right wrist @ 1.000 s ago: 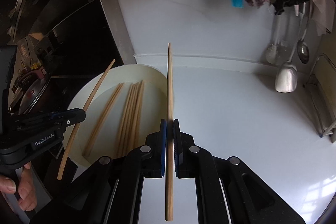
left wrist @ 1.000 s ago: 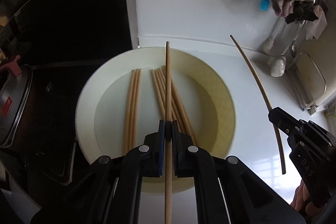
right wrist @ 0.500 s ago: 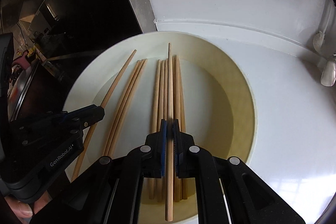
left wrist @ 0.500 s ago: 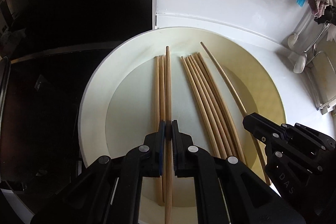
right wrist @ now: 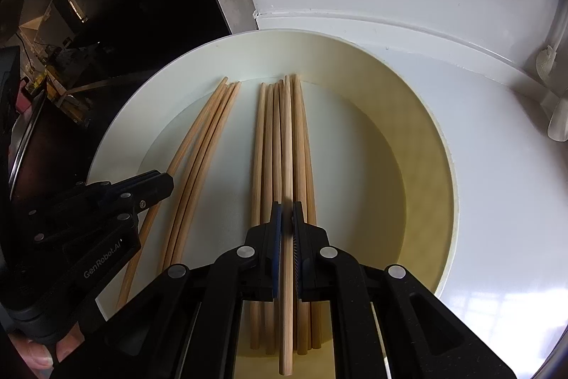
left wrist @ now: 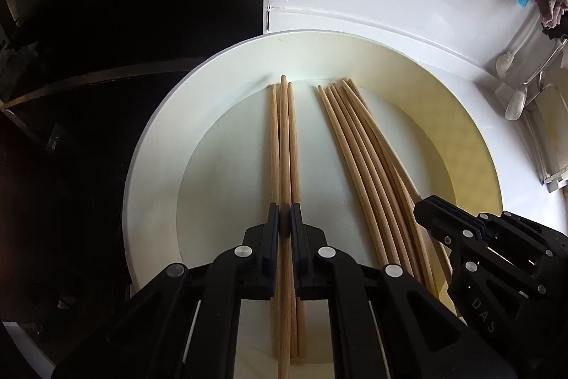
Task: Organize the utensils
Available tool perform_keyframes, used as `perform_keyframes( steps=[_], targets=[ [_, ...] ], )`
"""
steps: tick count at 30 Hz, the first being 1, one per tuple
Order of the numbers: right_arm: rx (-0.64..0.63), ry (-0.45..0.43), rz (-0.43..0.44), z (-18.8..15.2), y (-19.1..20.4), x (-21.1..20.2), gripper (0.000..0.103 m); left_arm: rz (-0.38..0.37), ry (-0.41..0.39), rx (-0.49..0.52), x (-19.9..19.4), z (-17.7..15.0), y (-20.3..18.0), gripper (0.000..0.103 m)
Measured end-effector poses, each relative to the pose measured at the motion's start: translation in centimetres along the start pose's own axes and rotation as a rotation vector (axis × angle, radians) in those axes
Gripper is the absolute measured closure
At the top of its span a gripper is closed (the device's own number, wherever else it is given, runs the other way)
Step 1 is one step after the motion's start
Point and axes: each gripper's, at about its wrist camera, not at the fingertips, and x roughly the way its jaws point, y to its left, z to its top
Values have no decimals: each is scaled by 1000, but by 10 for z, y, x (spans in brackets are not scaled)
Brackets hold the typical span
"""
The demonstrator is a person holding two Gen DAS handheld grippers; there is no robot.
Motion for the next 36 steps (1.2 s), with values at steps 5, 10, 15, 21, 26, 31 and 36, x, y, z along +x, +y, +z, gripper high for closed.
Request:
perform_keyframes(
  steps=[5,10,15,21,26,31,36],
  targets=[
    [5,-29,-10,-4,-3,-13,95,12,-30,-14,-13,-1,7,61],
    [26,-58,-17,-10,-10,-31,81,31,-70,-28,-28,-5,13,31],
    [15,-66,-33,-21,-13,-44,70,51,-82,-34,-38,-12,17,17],
    [39,-77,-36,-34,-20,-61,55,61,-101,-43,-56,-22,14,11],
    [33,-92,-32,-40,-16,-76,48,69,-122,-41,-73,-31,8,8],
    [27,-124,-38,-44,-16,-94,47,94,-140,-42,-90,-40,1,7],
    [20,-133,-27,-46,-17,-111,46,108,-153,-67,-107,-50,-5,7]
  ],
)
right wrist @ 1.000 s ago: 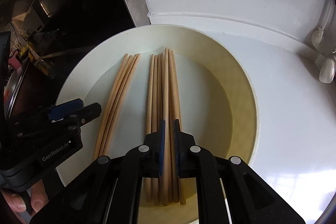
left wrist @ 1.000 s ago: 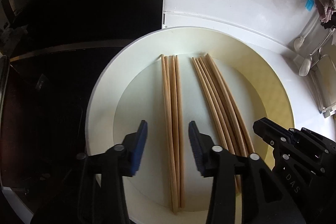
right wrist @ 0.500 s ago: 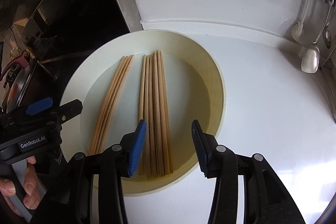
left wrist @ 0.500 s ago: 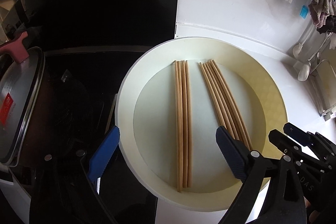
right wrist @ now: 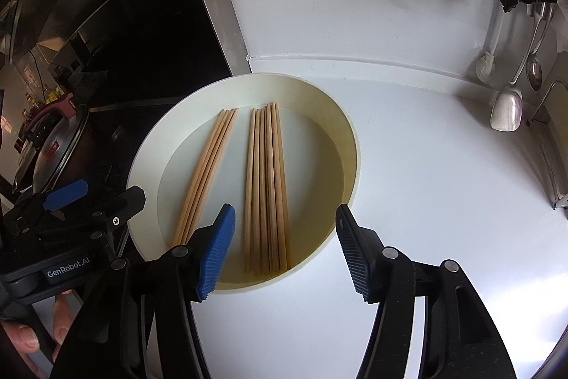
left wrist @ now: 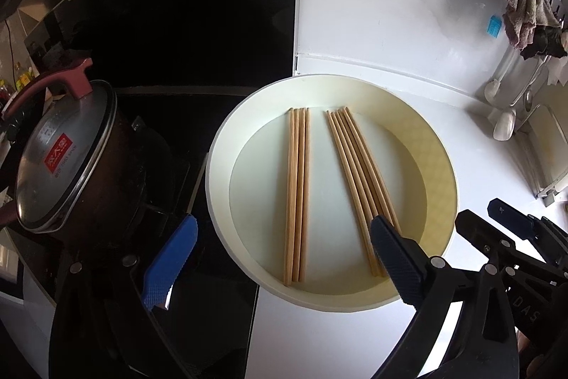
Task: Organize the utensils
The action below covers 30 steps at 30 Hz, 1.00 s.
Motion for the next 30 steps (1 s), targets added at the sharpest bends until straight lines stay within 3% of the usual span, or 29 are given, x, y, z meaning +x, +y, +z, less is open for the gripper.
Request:
perform_keyframes(
  steps=[30],
  targets=[
    [-31,-37,33,-14,-5,-42,43,64,-59,-38,-53,-26,-16,6]
  ],
)
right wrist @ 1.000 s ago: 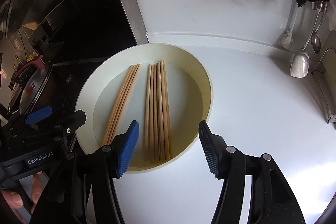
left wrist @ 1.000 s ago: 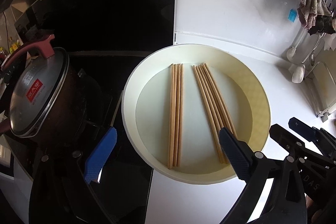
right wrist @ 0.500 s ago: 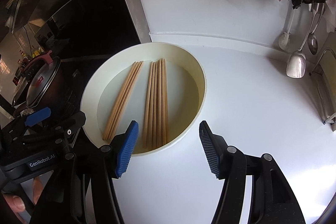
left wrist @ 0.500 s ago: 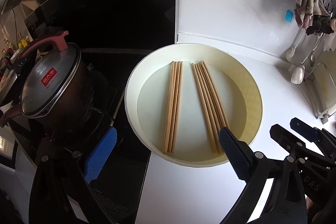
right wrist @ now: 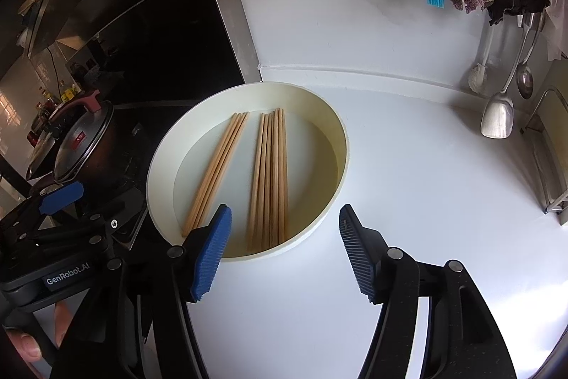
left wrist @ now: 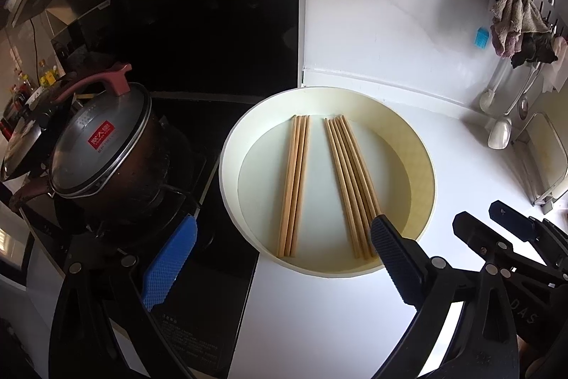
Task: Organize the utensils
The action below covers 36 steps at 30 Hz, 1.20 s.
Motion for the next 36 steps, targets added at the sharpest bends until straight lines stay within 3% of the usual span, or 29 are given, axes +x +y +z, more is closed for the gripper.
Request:
perform_keyframes(
  steps=[11,36],
  targets=[
    [-3,-12,3,2,1,-5,42,4,-30,-3,-10,-1,0,6],
    [-29,-5,17,4,9,-3,42,-8,-9,-36,-8,-1,7,6]
  ],
)
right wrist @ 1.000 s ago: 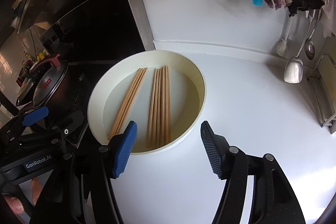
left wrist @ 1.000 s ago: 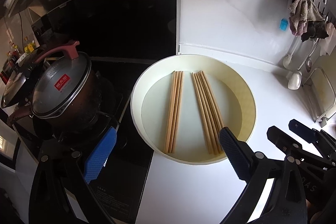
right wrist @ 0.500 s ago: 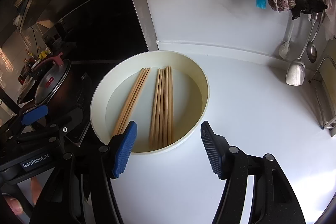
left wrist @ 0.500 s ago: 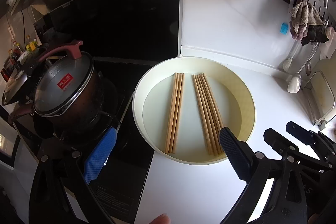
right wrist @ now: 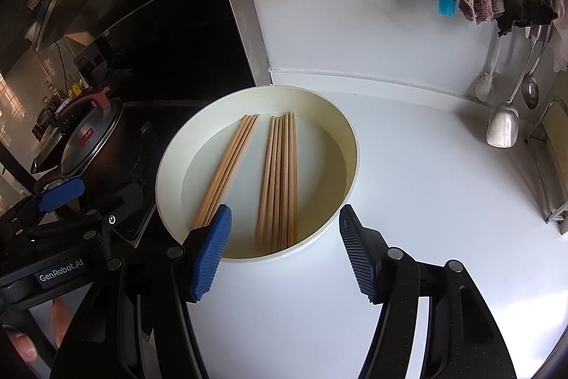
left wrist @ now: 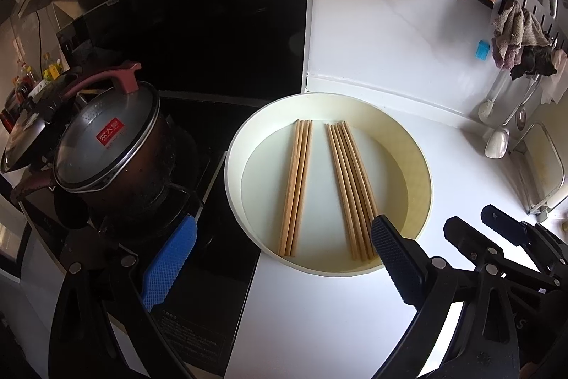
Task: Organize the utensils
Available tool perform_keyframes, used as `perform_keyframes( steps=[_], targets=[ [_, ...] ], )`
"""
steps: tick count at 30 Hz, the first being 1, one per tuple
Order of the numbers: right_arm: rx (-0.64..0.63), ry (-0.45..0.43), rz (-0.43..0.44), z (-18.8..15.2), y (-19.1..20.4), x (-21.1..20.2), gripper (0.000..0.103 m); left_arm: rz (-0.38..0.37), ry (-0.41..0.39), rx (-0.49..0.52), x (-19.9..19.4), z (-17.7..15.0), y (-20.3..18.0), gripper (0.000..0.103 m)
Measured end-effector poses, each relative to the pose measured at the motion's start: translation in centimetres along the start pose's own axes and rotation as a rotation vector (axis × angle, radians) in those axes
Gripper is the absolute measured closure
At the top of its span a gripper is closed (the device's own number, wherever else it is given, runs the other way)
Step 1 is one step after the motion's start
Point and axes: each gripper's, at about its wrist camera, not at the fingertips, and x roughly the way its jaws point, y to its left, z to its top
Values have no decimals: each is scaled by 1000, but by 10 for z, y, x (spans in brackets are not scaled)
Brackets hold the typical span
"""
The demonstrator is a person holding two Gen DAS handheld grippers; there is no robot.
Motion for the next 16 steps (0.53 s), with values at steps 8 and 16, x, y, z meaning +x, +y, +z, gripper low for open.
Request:
perform_keyframes(
  steps=[8,16],
  targets=[
    [-4,3,3,-1,2,0,42,2,-1,1,-2,-3,0,6],
    [-3,5,4,-1,3,0,42,11,4,0,-3,-3,1,6]
  ],
)
